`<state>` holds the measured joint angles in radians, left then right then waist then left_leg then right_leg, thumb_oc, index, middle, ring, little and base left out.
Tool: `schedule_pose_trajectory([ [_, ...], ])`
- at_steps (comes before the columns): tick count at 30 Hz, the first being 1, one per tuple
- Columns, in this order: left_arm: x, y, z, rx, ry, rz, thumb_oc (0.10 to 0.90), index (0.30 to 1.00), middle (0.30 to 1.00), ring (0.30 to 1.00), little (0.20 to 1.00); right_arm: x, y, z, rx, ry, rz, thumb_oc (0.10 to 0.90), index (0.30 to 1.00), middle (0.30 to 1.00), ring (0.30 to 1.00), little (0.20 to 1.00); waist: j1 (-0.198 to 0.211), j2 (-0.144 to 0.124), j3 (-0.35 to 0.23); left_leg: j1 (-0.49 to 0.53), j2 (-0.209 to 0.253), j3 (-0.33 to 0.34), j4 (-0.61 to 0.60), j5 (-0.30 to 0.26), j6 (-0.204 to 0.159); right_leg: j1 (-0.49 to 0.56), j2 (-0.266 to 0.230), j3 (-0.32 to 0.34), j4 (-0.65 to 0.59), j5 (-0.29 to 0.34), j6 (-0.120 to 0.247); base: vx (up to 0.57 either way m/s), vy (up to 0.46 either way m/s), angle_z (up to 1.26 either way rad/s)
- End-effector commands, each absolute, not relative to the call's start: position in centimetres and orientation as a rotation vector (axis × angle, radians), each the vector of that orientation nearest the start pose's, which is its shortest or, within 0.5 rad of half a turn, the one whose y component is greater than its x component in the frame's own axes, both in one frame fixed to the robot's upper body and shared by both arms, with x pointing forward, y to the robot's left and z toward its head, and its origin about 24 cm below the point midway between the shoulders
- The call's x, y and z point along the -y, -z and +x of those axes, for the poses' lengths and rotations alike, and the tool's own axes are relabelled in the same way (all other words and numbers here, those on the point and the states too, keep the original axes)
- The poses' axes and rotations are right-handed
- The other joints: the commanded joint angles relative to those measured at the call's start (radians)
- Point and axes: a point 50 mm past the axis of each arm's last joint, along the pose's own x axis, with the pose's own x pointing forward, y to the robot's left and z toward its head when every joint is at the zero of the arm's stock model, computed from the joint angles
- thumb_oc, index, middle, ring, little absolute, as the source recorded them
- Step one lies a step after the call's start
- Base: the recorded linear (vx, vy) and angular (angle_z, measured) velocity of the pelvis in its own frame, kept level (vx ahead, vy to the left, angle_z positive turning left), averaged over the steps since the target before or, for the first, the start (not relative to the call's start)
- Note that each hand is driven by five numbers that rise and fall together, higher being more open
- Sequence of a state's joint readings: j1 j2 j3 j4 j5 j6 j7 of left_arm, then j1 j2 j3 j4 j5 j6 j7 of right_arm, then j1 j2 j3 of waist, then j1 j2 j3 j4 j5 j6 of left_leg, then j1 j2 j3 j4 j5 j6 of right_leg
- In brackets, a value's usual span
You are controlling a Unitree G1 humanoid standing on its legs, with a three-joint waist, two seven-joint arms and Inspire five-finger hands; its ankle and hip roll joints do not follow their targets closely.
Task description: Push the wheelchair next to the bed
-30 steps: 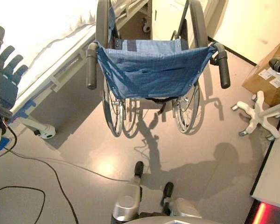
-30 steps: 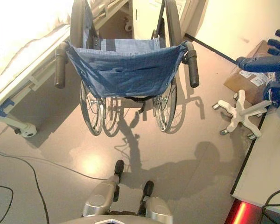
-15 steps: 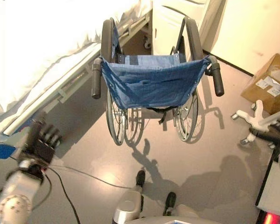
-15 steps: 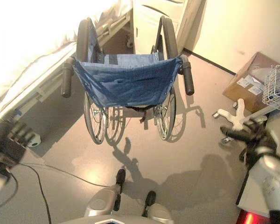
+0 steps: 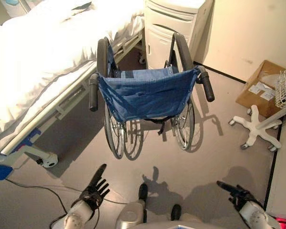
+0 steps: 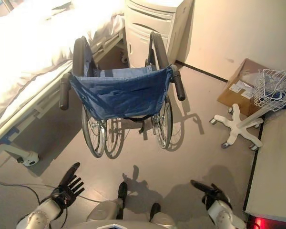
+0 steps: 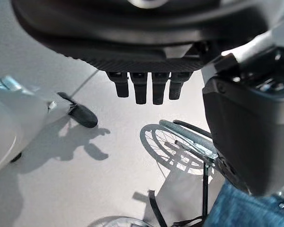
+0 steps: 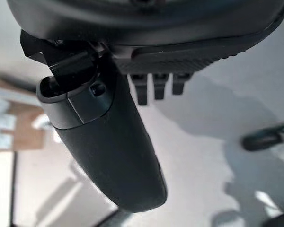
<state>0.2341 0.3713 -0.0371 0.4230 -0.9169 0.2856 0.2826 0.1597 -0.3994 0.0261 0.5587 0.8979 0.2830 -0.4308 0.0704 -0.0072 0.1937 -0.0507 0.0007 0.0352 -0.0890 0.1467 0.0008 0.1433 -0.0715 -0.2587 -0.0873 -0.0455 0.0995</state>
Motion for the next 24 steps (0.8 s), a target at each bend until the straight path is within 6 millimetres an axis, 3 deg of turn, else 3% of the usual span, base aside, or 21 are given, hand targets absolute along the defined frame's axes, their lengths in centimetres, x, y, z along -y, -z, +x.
schedule_pose_trajectory([
  [1,-25.8,10.4,13.8,-0.863,-0.515,-0.354,0.8,0.9,0.9,0.9,0.9,27.6,10.4,14.4,-0.941,0.638,0.206,0.8,0.9,0.9,0.9,0.9,0.004,-0.004,-0.035,0.045,0.018,0.028,0.058,-0.114,-0.051,-0.101,-0.046,-0.036,0.052,0.072,0.025,0.04,0.035,-0.02],
  [3,-24.8,12.4,12.6,-0.95,-0.52,-0.394,0.8,0.9,0.9,0.9,0.9,26.2,12.4,13.0,-1.041,0.582,0.227,0.8,0.9,0.9,0.9,0.9,-0.004,0.003,-0.044,0.053,0.018,0.035,0.053,-0.118,-0.049,-0.101,-0.046,-0.029,0.053,0.069,0.026,0.04,0.052,0.0],
  [9,-22.9,14.9,10.9,-1.114,-0.492,-0.393,0.8,0.9,0.9,0.9,0.9,24.6,15.0,9.9,-1.219,0.467,0.183,0.8,0.9,0.9,0.9,0.9,-0.02,0.01,-0.061,0.064,0.018,0.049,0.046,-0.128,-0.047,-0.101,-0.049,-0.025,0.057,0.061,0.028,0.02,0.035,-0.03],
  [10,-22.5,15.4,10.2,-1.155,-0.49,-0.393,0.8,0.9,0.9,0.9,0.9,24.4,15.6,8.7,-1.276,0.474,0.179,0.8,0.9,0.9,0.9,0.9,-0.027,0.012,-0.066,0.07,0.017,0.052,0.042,-0.133,-0.045,-0.1,-0.048,-0.023,0.058,0.058,0.028,0.02,0.031,-0.03],
  [17,-21.9,17.0,6.3,-1.365,-0.519,-0.304,0.8,0.9,0.9,0.9,0.9,22.2,16.9,5.6,-1.448,0.38,0.281,0.8,0.9,0.9,0.9,0.9,-0.046,0.015,-0.1,0.091,0.014,0.056,0.021,-0.138,-0.044,-0.091,-0.042,-0.014,0.05,0.057,0.026,0.03,0.027,-0.05],
  [24,-21.5,17.3,5.0,-1.432,-0.524,-0.292,0.8,0.9,0.9,0.9,0.9,21.6,17.2,4.8,-1.503,0.296,0.26,0.8,0.9,0.9,0.9,0.9,-0.039,0.013,-0.13,0.093,0.01,0.055,0.015,-0.136,-0.043,-0.088,-0.04,-0.022,0.049,0.055,0.021,0.0,0.002,-0.01],
])
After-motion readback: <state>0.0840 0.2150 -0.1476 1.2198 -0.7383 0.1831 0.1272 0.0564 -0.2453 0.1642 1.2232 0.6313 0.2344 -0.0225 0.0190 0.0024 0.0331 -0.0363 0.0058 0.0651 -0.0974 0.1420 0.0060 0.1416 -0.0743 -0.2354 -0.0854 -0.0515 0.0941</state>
